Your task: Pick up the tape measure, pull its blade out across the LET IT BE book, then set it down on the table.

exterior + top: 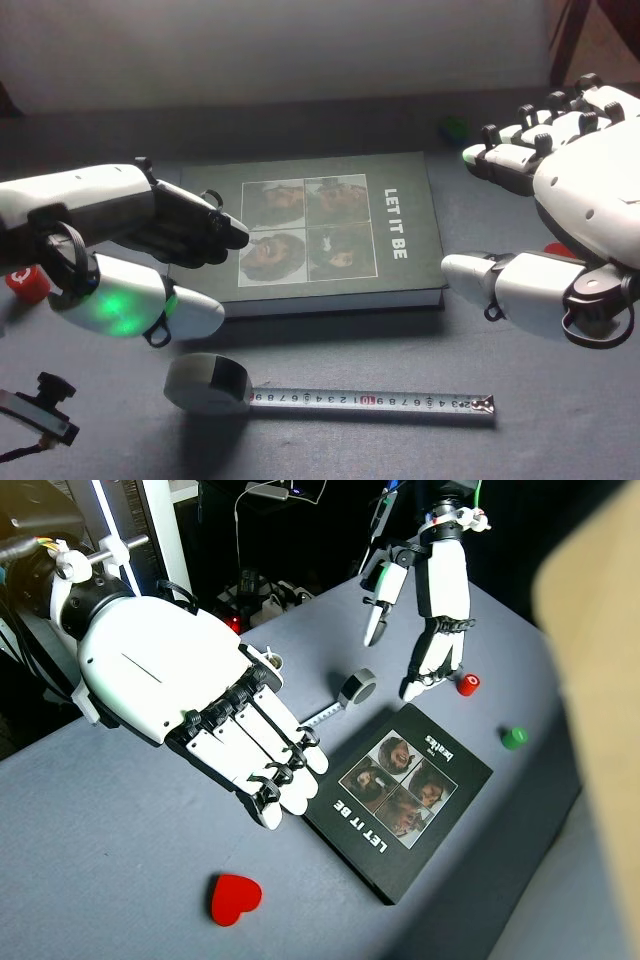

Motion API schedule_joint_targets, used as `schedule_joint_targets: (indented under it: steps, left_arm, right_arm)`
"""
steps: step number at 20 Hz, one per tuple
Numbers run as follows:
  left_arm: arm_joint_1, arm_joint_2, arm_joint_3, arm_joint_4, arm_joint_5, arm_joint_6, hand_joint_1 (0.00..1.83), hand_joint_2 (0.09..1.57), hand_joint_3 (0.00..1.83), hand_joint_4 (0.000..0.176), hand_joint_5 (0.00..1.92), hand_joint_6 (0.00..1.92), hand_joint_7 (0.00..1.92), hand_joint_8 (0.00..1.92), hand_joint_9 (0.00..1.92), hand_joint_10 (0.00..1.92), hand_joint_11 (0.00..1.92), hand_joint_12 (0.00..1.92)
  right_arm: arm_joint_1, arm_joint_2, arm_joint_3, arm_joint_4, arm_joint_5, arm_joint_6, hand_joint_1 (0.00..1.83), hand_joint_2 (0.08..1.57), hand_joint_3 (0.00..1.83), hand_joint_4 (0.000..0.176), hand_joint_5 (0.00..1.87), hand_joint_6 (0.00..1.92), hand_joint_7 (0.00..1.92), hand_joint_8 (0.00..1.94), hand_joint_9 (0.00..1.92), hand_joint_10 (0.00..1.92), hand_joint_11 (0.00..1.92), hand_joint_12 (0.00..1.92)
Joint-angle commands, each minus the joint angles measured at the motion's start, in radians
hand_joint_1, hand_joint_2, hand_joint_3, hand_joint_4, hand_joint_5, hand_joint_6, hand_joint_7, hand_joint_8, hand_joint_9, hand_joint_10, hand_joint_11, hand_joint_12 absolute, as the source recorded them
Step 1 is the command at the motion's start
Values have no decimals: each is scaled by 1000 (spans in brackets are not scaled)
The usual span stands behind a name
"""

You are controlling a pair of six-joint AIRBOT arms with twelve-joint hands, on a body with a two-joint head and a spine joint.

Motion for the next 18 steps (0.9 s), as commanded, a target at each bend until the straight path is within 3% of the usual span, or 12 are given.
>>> schedule_joint_targets:
  steps: [1, 2, 4, 5, 7, 9, 11, 13, 15, 18]
  left_arm:
    - [-3, 1, 3, 16, 16, -7, 966, 1092, 0, 0, 528, 11, 611, 10, 581, 9, 167, 883]
    - [-3, 1, 4, 40, 10, -17, 968, 1092, 0, 0, 530, 10, 615, 11, 585, 10, 171, 885]
    - [3, 0, 2, 289, -23, -275, 971, 1092, 0, 0, 530, 9, 616, 9, 591, 12, 173, 886]
    - [4, -1, -2, 328, -44, -332, 973, 1092, 0, 0, 528, 7, 610, 6, 596, 13, 176, 887]
    - [16, -5, -13, 465, -91, -525, 980, 1093, 0, 0, 528, 6, 608, 4, 598, 13, 175, 885]
    - [70, -5, -33, 704, -169, -852, 982, 1093, 0, 0, 529, 6, 609, 4, 600, 12, 177, 885]
    - [131, -9, -48, 857, -213, -1049, 984, 1093, 0, 0, 529, 5, 617, 6, 600, 11, 185, 888]
    - [190, -11, -61, 942, -250, -1173, 986, 1092, 0, 0, 531, 5, 619, 6, 600, 10, 192, 891]
    - [254, -20, -73, 1033, -378, -1316, 988, 1093, 0, 0, 531, 5, 619, 5, 600, 9, 194, 891]
    - [298, -34, -84, 1041, -475, -1360, 988, 1099, 2, 0, 526, 2, 610, 1, 600, 8, 190, 889]
  right_arm:
    - [9, 4, -5, -83, 50, 1, 111, 1187, 1, 50, 310, 1, 301, 2, 234, 3, 0, 877]
    - [10, 4, -5, -83, 50, 1, 111, 1187, 1, 50, 312, 2, 302, 1, 235, 3, 0, 888]
    - [11, 4, -5, -83, 50, 1, 111, 1187, 1, 49, 308, 0, 302, 1, 235, 2, 0, 891]
    - [11, 4, -5, -83, 50, 1, 114, 1186, 0, 50, 307, 0, 309, 4, 244, 6, 0, 892]
    - [11, 4, -5, -83, 51, 8, 119, 1185, 0, 50, 309, 1, 312, 3, 253, 7, 0, 909]
    - [12, 4, -5, -83, 53, 12, 120, 1184, 0, 50, 309, 0, 312, 2, 252, 4, 0, 883]
    - [12, 4, -5, -83, 53, 12, 119, 1185, 0, 49, 320, 4, 312, 1, 246, 1, 0, 855]
    - [13, 4, -5, -84, 53, 13, 120, 1184, 0, 49, 326, 3, 320, 2, 230, 1, 0, 805]
    - [13, 4, -5, -85, 54, 13, 120, 1184, 0, 49, 326, 2, 321, 1, 229, 0, 0, 801]
    - [13, 4, -5, -86, 56, 14, 118, 1188, 1, 49, 334, 5, 321, 1, 231, 1, 0, 801]
